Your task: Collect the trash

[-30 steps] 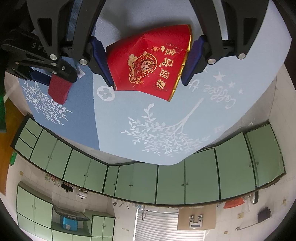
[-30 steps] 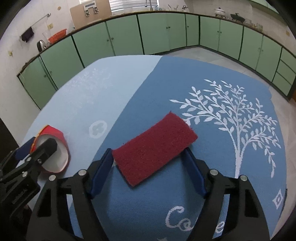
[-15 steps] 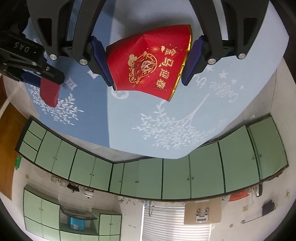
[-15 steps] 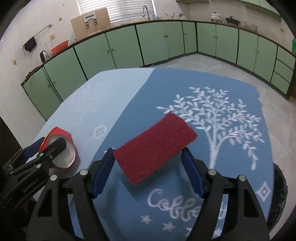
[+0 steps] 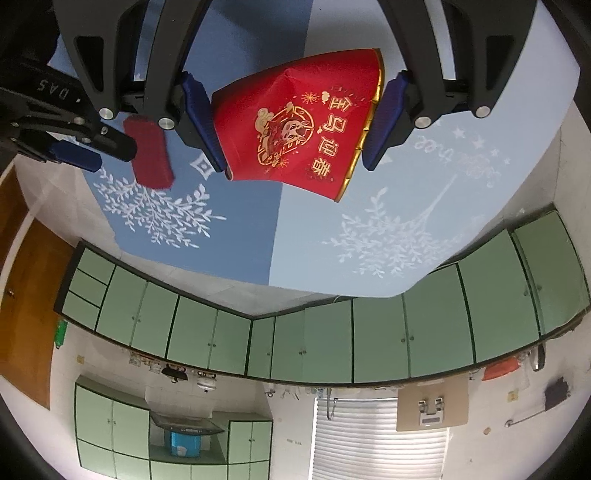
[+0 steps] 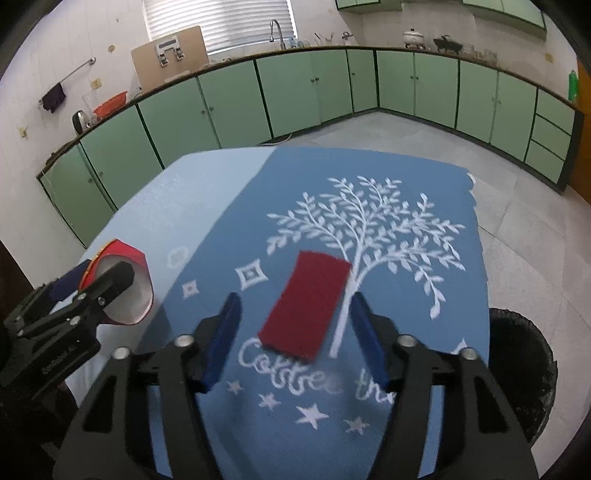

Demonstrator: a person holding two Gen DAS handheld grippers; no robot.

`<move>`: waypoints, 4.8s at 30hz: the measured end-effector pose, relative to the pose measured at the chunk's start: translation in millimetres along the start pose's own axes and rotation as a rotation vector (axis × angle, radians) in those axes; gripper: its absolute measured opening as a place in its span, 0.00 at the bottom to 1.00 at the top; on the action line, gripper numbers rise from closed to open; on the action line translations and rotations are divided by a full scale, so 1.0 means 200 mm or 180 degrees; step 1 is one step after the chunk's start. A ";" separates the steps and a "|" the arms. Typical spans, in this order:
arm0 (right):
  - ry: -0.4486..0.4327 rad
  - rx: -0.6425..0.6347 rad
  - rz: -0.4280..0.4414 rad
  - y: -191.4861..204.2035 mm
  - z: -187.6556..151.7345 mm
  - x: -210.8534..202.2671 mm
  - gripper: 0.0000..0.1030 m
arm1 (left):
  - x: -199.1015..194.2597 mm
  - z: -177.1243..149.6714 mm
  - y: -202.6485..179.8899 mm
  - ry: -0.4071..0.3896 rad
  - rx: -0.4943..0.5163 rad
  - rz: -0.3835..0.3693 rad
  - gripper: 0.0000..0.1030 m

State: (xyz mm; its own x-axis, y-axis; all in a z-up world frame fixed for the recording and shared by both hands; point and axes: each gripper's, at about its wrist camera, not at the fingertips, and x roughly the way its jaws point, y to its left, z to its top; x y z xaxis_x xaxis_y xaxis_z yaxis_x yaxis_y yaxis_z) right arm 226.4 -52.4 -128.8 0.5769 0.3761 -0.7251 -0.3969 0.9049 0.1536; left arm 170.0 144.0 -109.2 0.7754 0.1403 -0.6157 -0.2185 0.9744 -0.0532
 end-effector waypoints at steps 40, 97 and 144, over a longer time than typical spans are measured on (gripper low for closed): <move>-0.0261 0.0088 -0.0106 -0.10 0.04 -0.24 0.45 | -0.06 0.01 -0.23 -0.0108 0.0180 -0.0199 0.71; -0.0045 0.1081 -0.1270 -1.68 -0.65 -0.46 0.73 | 0.21 -0.23 -1.90 0.0334 0.1176 -0.1516 0.74; -0.0823 0.0725 -0.0859 -0.73 -0.70 -1.37 0.95 | -0.90 -0.23 -0.94 -0.0371 0.0717 -0.1199 0.94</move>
State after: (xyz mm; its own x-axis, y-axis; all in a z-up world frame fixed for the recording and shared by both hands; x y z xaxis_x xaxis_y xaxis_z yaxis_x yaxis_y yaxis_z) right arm 26.8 -315.7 -46.6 0.8096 0.1313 -0.5721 -0.0564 0.9875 0.1469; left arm 45.1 -73.0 -24.6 0.8405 -0.2251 -0.4929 0.2160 0.9734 -0.0763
